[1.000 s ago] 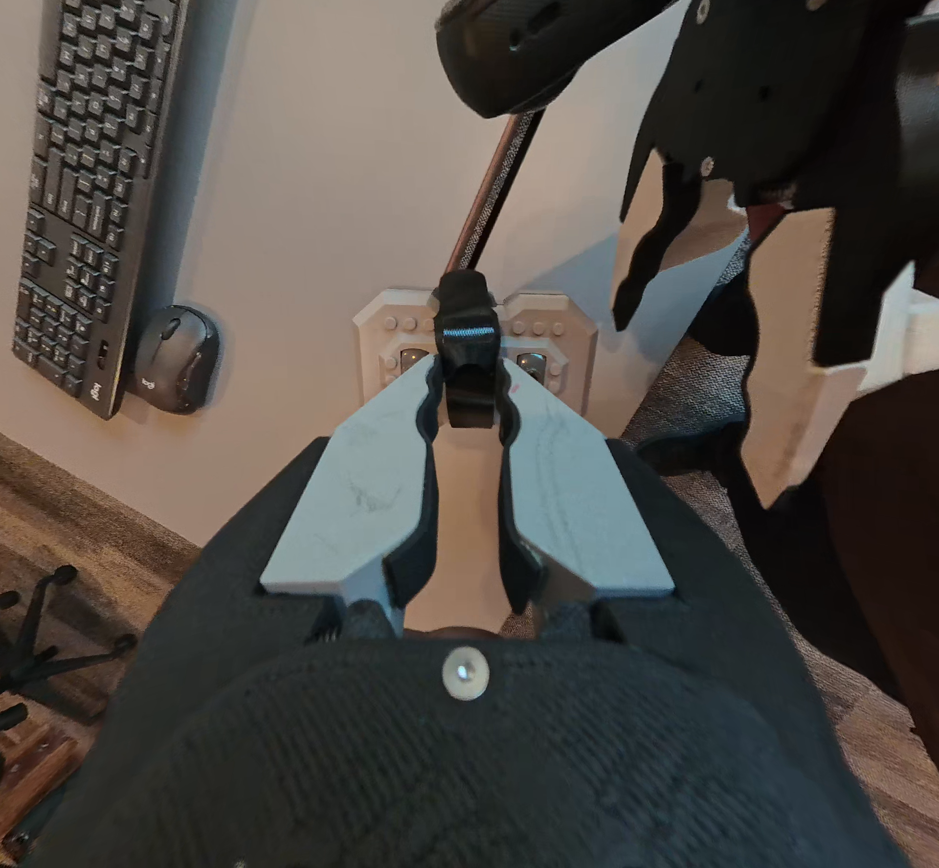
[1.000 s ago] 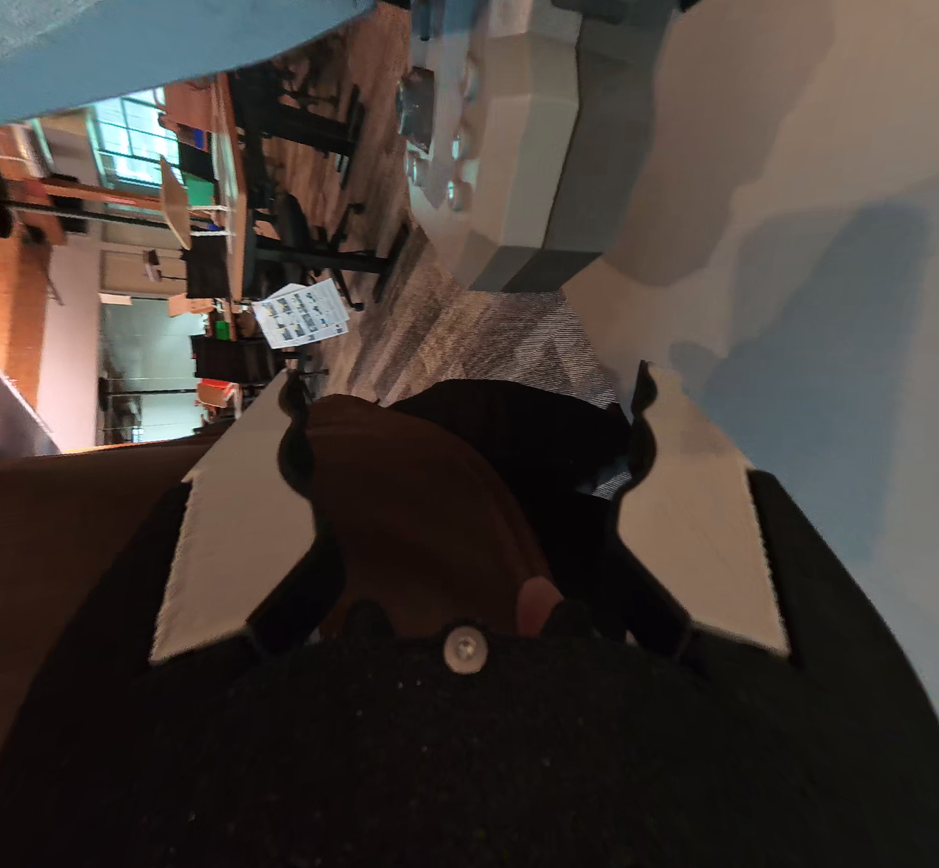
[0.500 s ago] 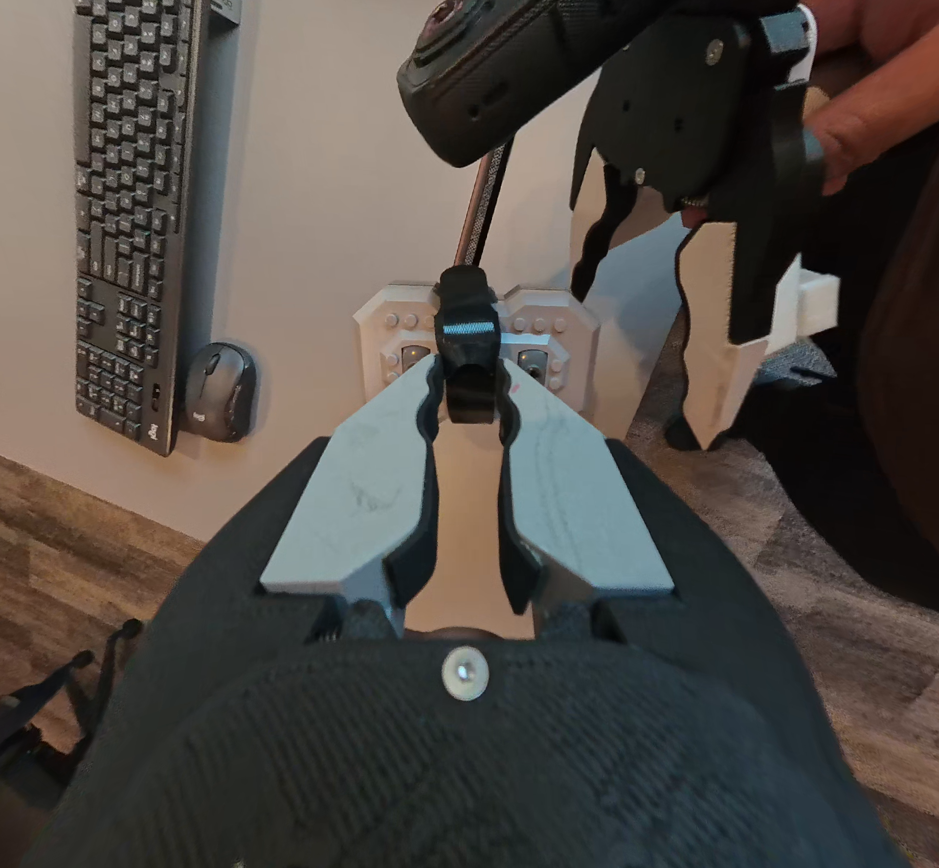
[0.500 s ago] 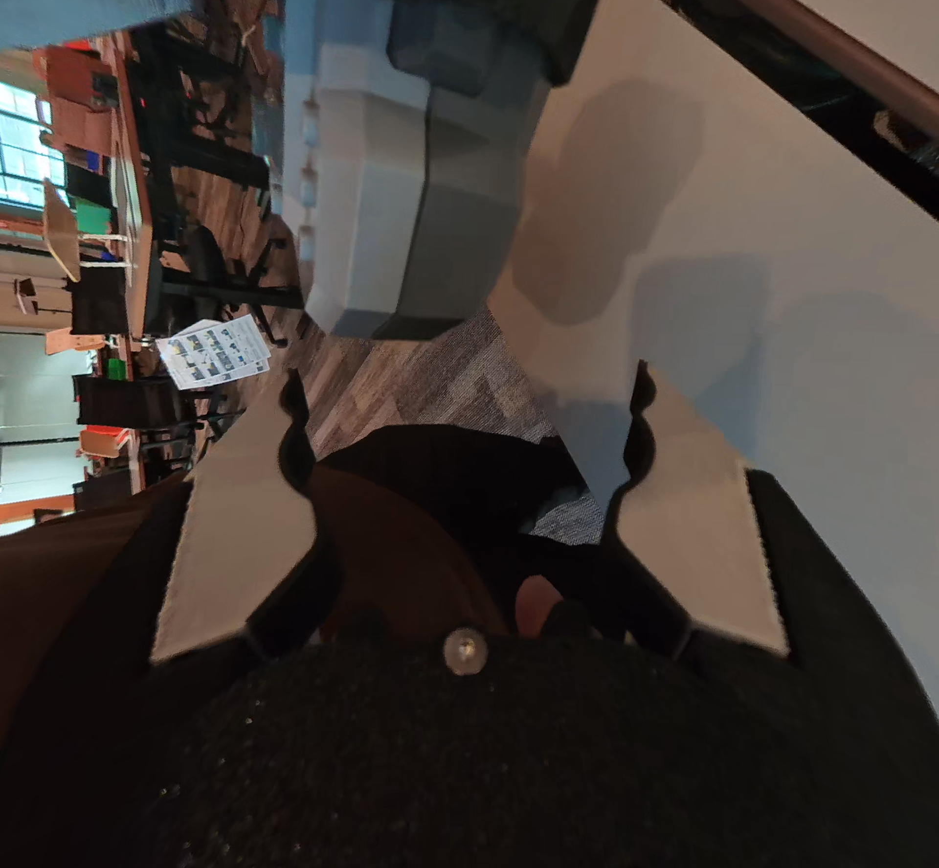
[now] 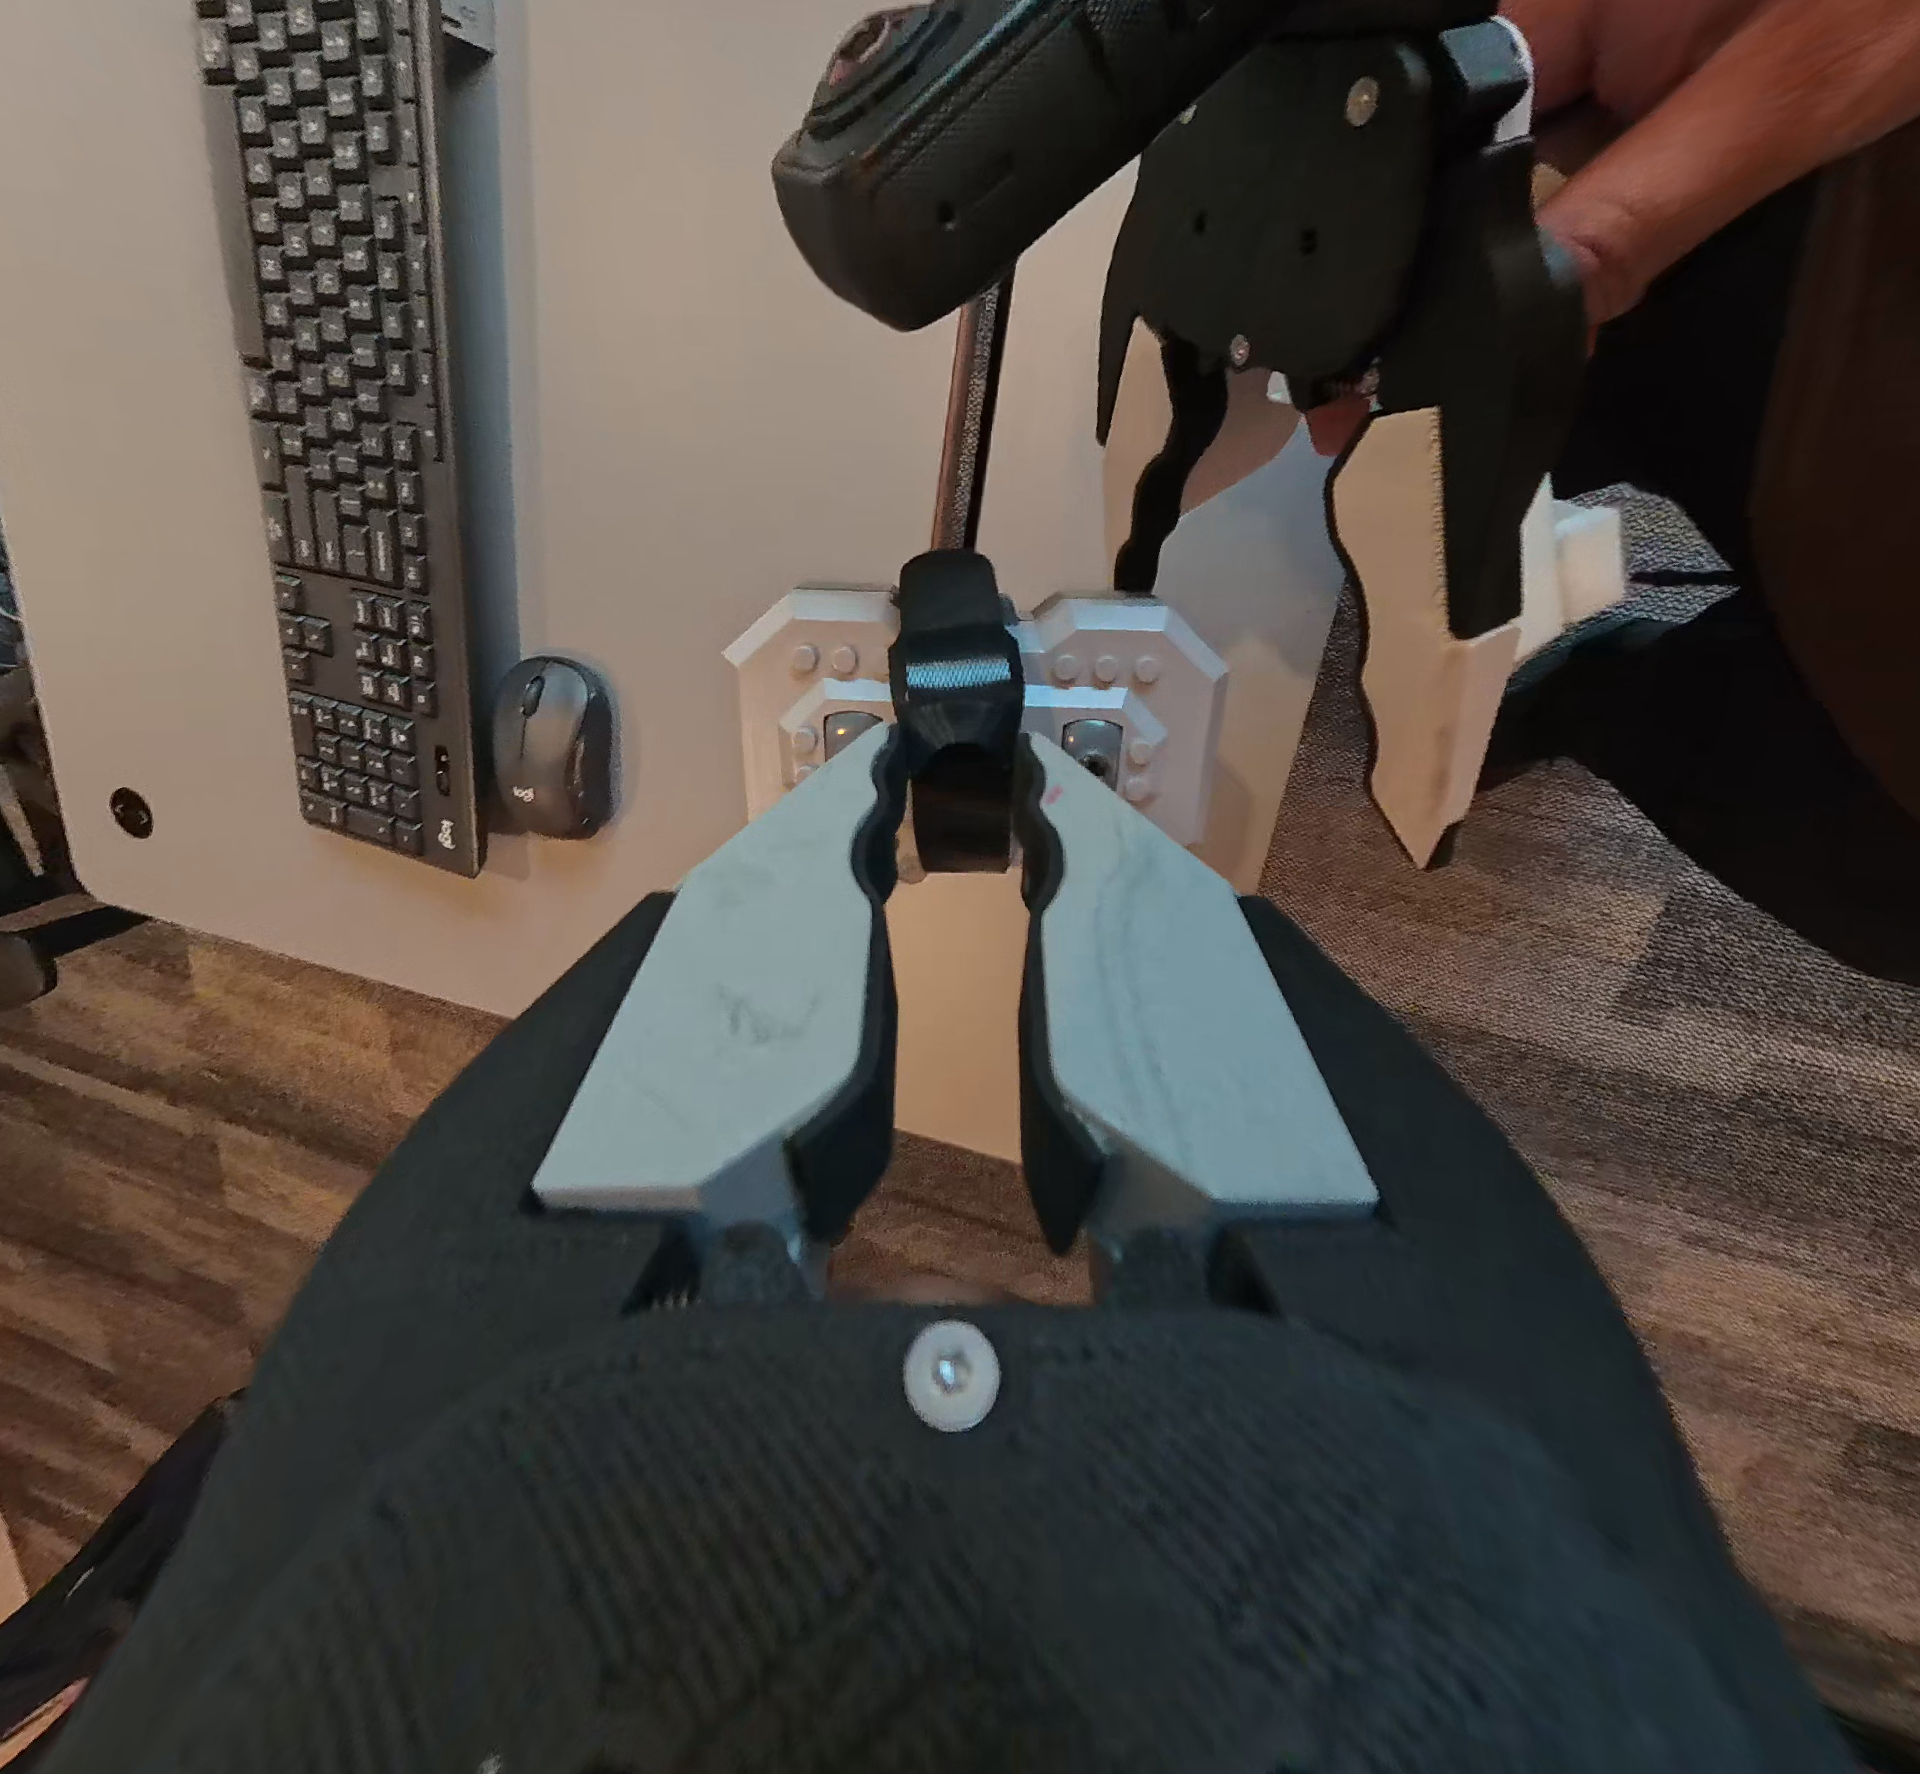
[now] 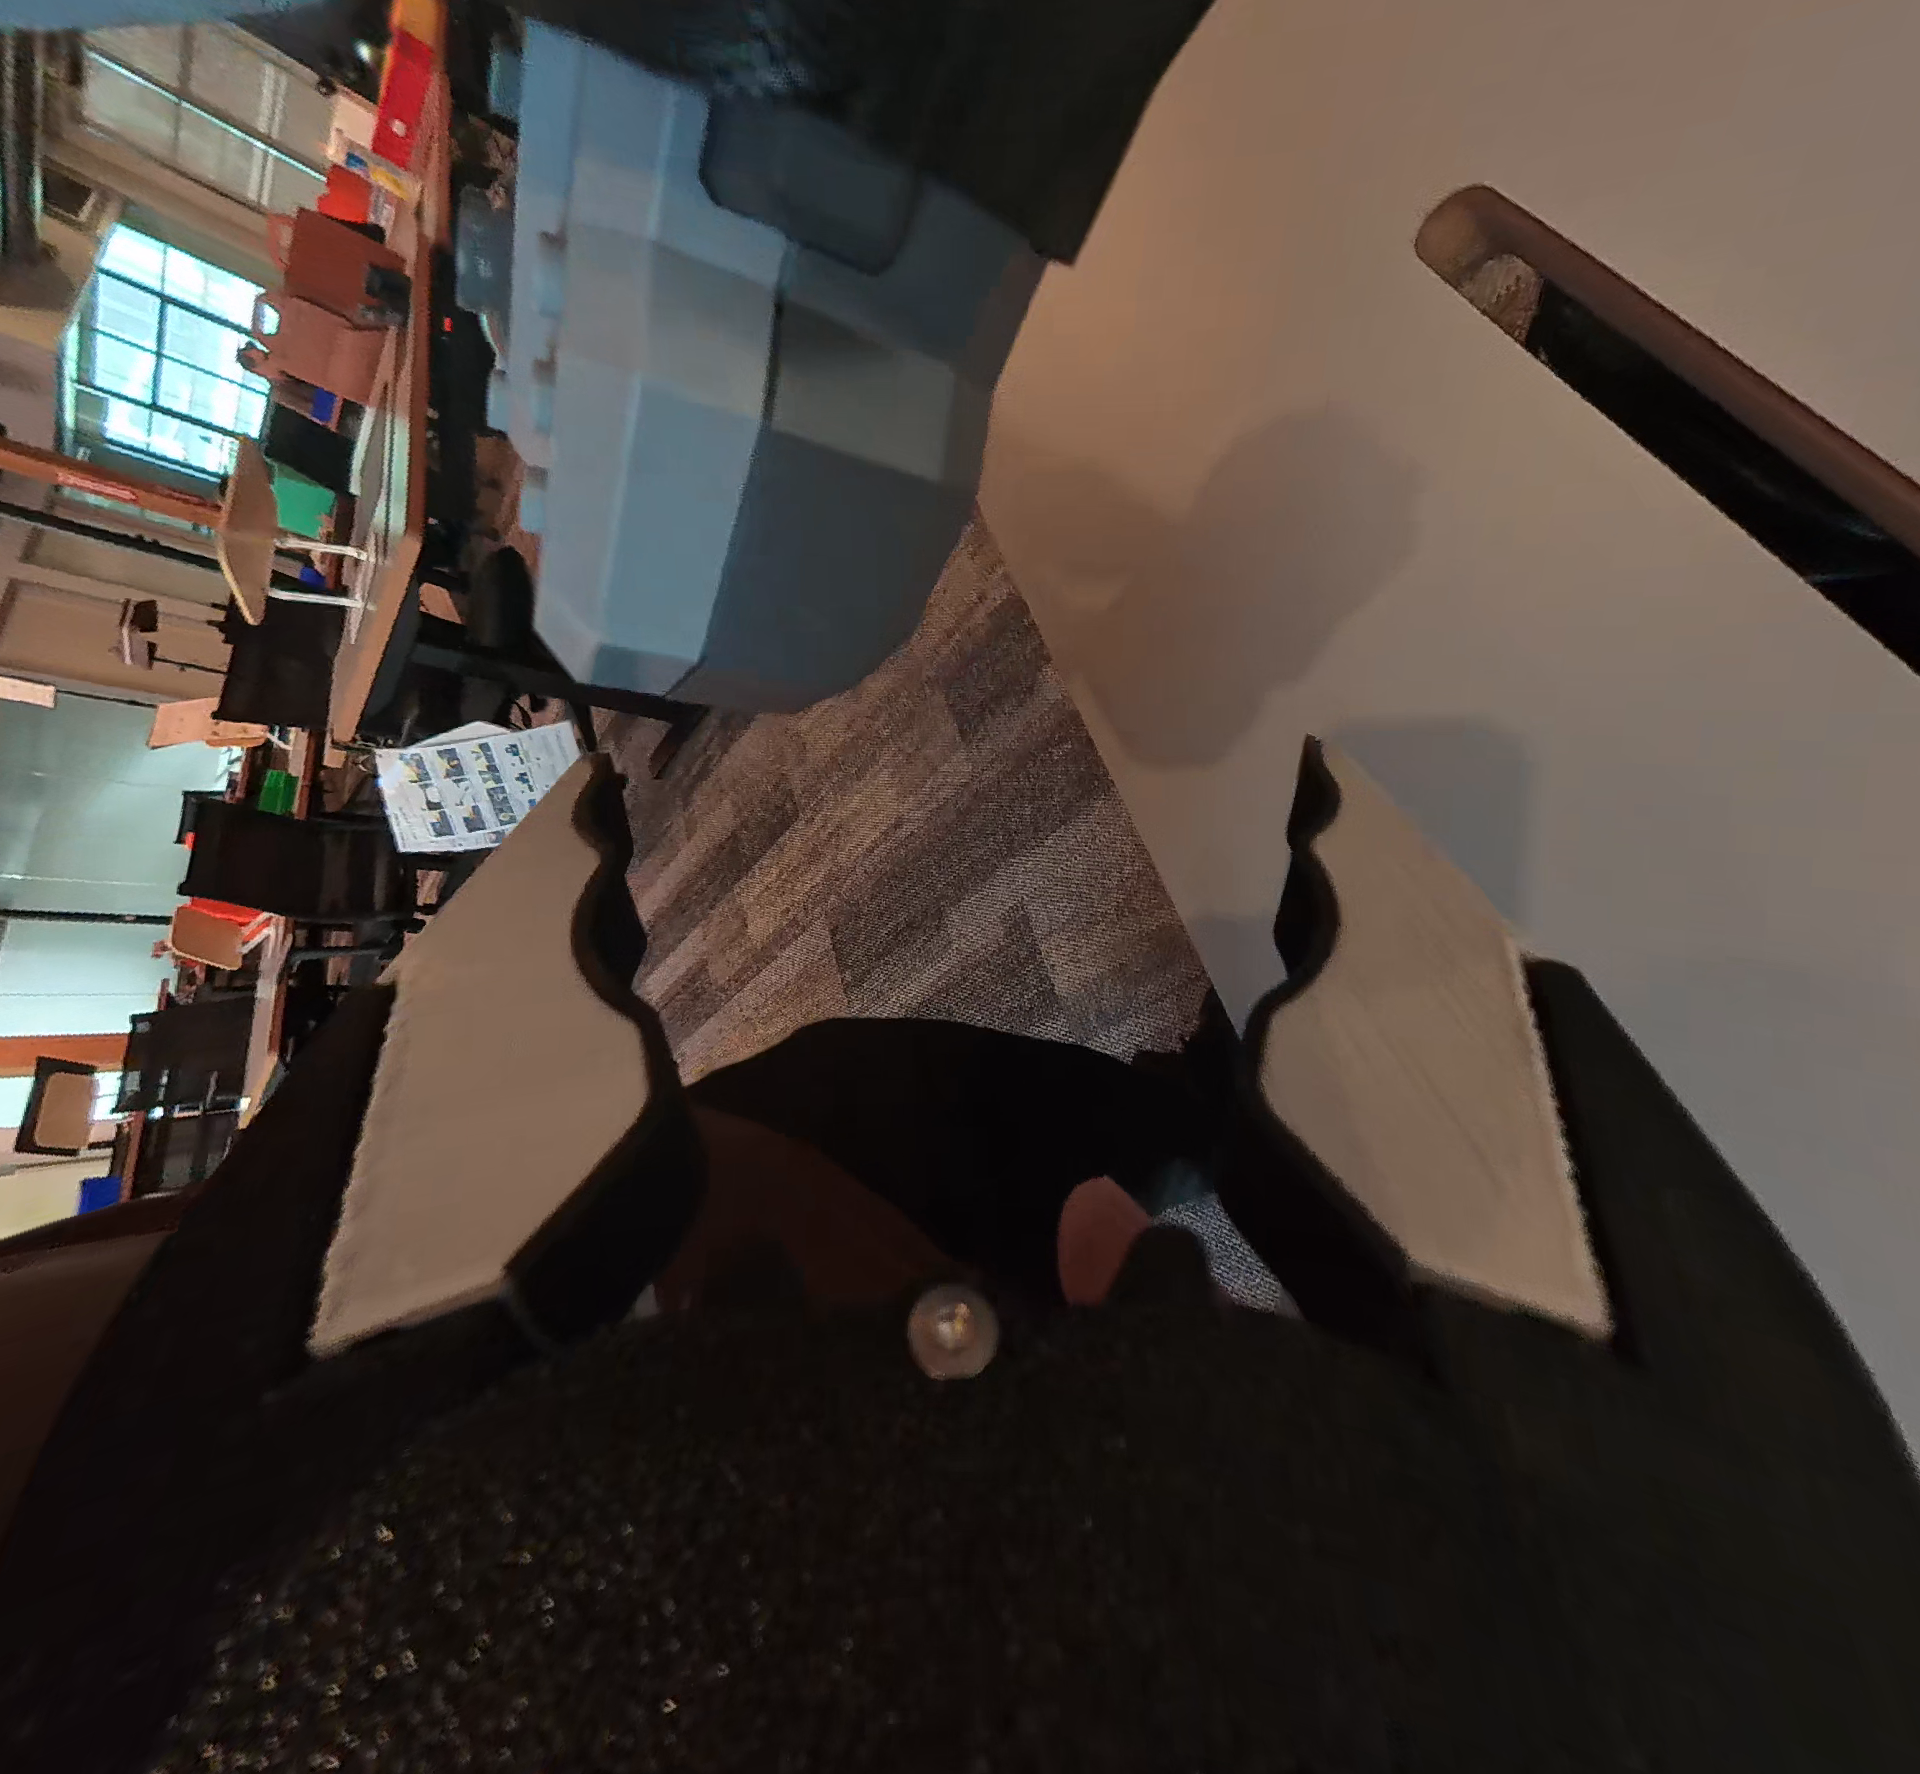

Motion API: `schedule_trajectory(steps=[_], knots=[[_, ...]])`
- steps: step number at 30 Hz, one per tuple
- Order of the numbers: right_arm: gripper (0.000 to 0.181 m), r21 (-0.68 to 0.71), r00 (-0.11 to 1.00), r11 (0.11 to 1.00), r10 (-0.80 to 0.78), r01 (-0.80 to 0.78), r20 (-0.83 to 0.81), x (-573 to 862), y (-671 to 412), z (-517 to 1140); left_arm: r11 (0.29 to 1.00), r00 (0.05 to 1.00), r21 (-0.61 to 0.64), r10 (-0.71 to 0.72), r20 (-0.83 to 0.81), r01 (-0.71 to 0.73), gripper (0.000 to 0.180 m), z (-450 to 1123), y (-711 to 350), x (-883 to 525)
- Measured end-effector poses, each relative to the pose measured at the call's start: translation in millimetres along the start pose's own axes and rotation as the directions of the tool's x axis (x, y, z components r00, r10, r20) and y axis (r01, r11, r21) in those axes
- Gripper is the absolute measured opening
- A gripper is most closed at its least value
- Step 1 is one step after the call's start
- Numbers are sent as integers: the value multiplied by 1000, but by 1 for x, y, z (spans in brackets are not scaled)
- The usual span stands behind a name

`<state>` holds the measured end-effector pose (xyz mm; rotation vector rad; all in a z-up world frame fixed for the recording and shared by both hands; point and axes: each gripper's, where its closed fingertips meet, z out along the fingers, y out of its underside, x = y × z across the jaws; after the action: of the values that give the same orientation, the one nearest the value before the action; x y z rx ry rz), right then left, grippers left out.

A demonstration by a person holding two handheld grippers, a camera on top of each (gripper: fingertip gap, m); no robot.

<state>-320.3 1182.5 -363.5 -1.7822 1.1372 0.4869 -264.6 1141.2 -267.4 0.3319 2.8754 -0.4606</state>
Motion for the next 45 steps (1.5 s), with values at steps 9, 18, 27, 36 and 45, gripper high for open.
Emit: schedule_trajectory(steps=[9,18,27,36,45], knots=[[124,61,991,998,-33,26,128,-26,-22,1,1000,1000,3,0,6,0,18,-24,1,-4],[124,85,980,996,-39,23,193,-43,-37,-1,1000,1000,-17,3,6,-2,18,-51,5,-13],[124,114,973,993,-65,40,222,-64,-61,-14,1000,1000,-8,21,-13,-21,17,-70,3,-24],[124,134,969,989,-98,69,225,-68,-79,-33,999,998,16,50,-32,-49,17,-84,2,-31],[124,122,972,990,-97,72,214,-60,-89,-52,998,998,12,55,-36,-55,18,-88,8,-38]])
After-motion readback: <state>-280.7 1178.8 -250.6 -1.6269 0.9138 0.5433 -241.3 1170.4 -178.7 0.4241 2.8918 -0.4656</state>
